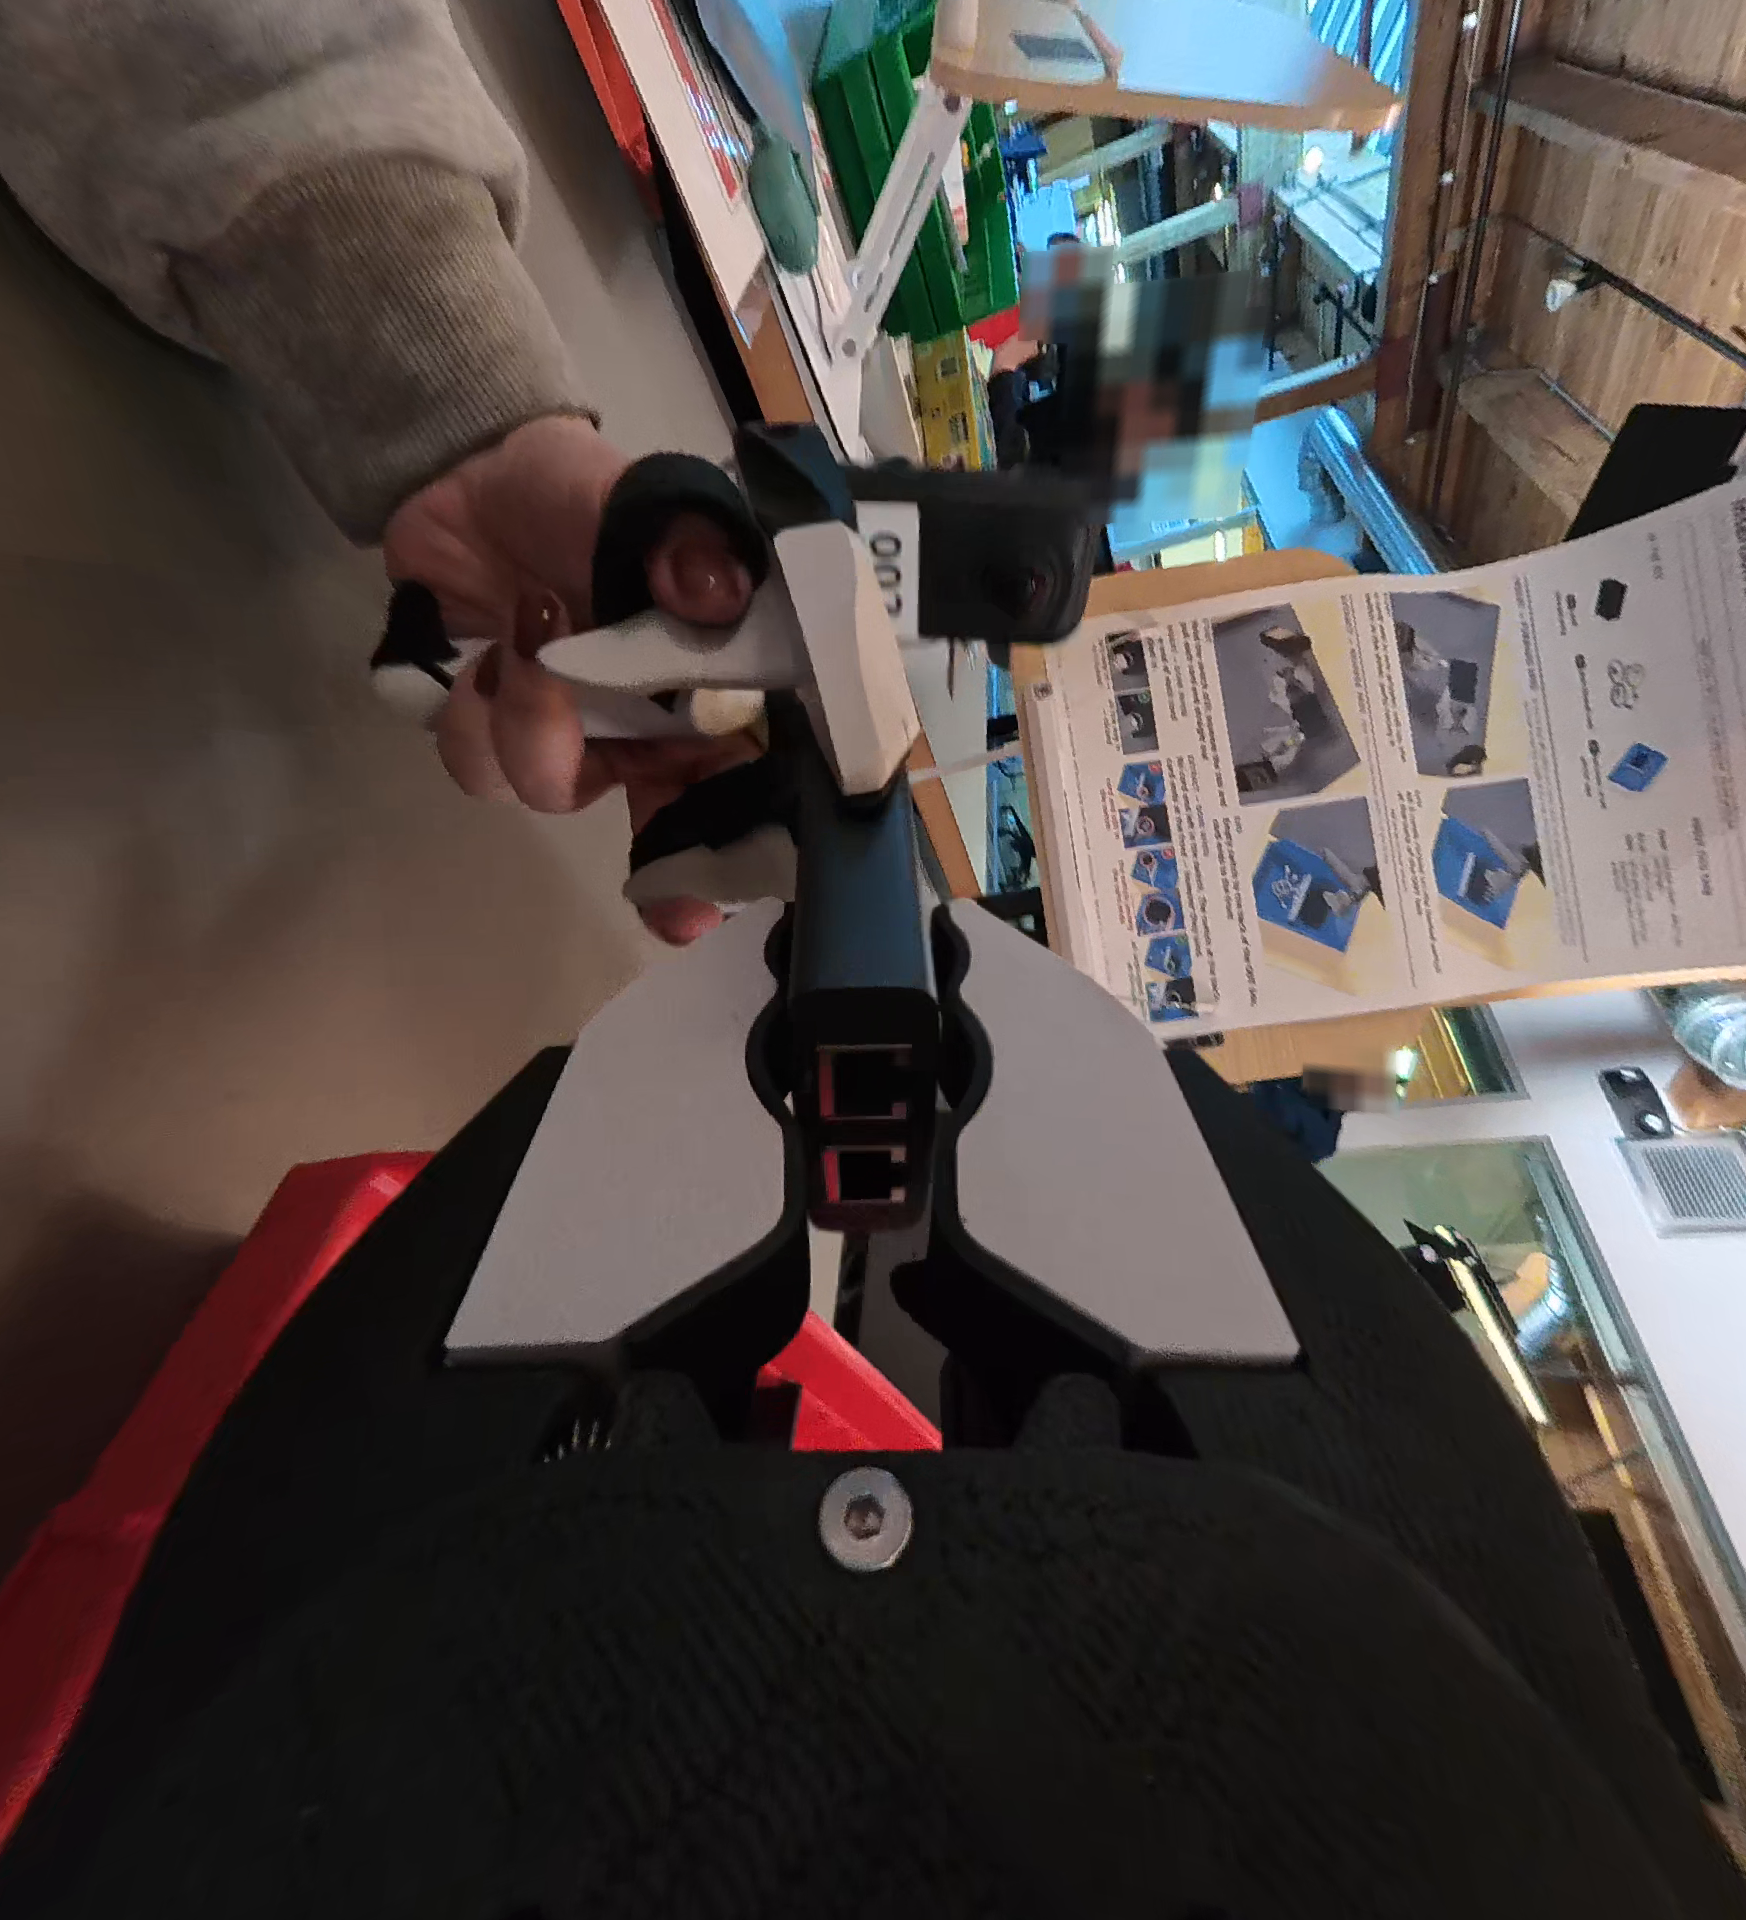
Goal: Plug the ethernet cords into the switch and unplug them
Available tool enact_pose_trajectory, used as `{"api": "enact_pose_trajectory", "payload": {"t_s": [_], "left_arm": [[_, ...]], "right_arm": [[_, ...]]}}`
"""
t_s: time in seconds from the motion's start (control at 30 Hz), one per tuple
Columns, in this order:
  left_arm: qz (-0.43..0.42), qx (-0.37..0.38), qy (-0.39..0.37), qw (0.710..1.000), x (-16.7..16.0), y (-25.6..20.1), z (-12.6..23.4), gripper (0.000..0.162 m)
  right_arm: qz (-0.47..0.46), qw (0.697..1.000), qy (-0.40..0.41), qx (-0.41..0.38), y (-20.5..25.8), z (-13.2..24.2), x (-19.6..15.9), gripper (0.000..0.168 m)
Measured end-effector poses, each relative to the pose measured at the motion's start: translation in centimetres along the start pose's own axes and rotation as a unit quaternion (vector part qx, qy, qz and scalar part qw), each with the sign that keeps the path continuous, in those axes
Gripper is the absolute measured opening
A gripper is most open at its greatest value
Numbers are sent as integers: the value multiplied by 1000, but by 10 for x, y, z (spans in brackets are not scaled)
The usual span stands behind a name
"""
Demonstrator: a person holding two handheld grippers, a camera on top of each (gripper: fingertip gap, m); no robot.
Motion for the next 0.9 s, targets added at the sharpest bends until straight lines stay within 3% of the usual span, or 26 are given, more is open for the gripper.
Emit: {"api": "enact_pose_trajectory", "payload": {"t_s": [0.17,0.33,0.4,0.47,0.57,0.63,0.73,0.83,0.9], "left_arm": [[-46,73,-26,996,10,9,10,61],[-39,96,-35,994,11,15,13,61],[-42,89,-49,994,13,13,14,61],[-58,86,-65,993,16,10,15,63],[-138,129,-47,981,17,9,14,91],[-203,160,-19,966,17,7,12,98],[-242,131,-51,960,19,-7,8,90],[-220,102,-89,966,21,-15,5,82],[-203,84,-117,968,23,-18,6,68]], "right_arm": [[8,998,53,-18,-9,6,-9,24],[57,992,112,-31,-10,4,-13,21],[38,992,113,-32,-11,3,-12,20],[-1,994,103,-36,-15,3,-11,20],[-106,992,64,-32,-22,6,-14,19],[-176,984,32,-26,-27,9,-16,20],[-276,960,-29,-26,-33,10,-19,20],[-383,917,-110,-10,-33,6,-15,19],[-435,888,-152,9,-31,1,-11,20]]}}
Point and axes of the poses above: each gripper's, where its closed fingertips meet, z back along the fingers, x out of its top, y = z × x across the jaws, the point moved 6 cm from there along z, back along the fingers, and after that the axes turned 2 degrees about -y, right-handed, at the moved point
